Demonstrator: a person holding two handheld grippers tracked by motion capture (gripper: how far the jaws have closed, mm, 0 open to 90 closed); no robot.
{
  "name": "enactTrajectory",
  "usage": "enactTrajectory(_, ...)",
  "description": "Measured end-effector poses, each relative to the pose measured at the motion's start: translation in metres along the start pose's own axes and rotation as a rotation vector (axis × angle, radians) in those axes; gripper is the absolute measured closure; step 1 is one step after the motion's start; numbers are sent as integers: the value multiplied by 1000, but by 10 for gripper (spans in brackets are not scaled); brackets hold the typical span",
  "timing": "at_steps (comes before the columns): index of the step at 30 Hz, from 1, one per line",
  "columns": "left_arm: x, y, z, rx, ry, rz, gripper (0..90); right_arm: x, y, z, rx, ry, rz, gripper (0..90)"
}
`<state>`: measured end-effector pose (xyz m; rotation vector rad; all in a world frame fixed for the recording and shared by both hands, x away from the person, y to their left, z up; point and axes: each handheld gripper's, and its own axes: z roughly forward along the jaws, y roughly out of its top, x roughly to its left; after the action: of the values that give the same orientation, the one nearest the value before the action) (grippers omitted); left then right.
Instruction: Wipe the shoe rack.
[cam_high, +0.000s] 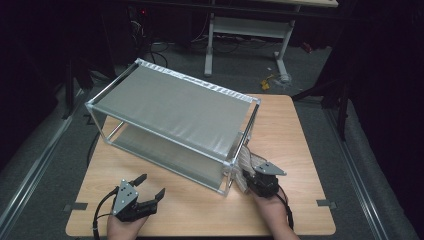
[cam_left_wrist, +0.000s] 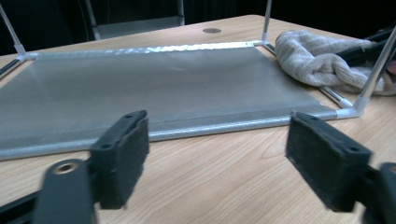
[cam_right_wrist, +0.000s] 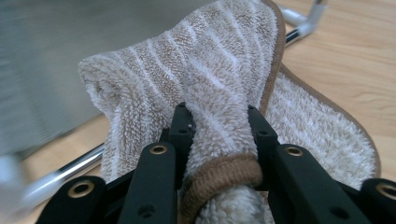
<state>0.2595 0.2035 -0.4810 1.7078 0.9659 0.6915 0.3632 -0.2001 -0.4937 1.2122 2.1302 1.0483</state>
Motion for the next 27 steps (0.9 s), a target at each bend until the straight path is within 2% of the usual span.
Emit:
enactTrajectory(3, 1, -1, 2, 14, 0, -9, 148, -9, 5, 7, -6, -26, 8, 705)
enactTrajectory(7, 1, -1, 2, 19, -3, -8, 120, -21, 11, 17, -2, -64, 34, 704)
enactTrajectory(16, 2, -2, 1, 14, 1, -18, 122, -48, 25, 31, 0, -145, 61, 704)
enactTrajectory(23, 2, -2, 2, 14, -3, -19, 132, -44, 23, 27, 1, -125, 48, 705)
enactTrajectory(27, 1, -1, 2, 14, -8, -13, 136, -39, 23, 12, -57, -110, 48, 707)
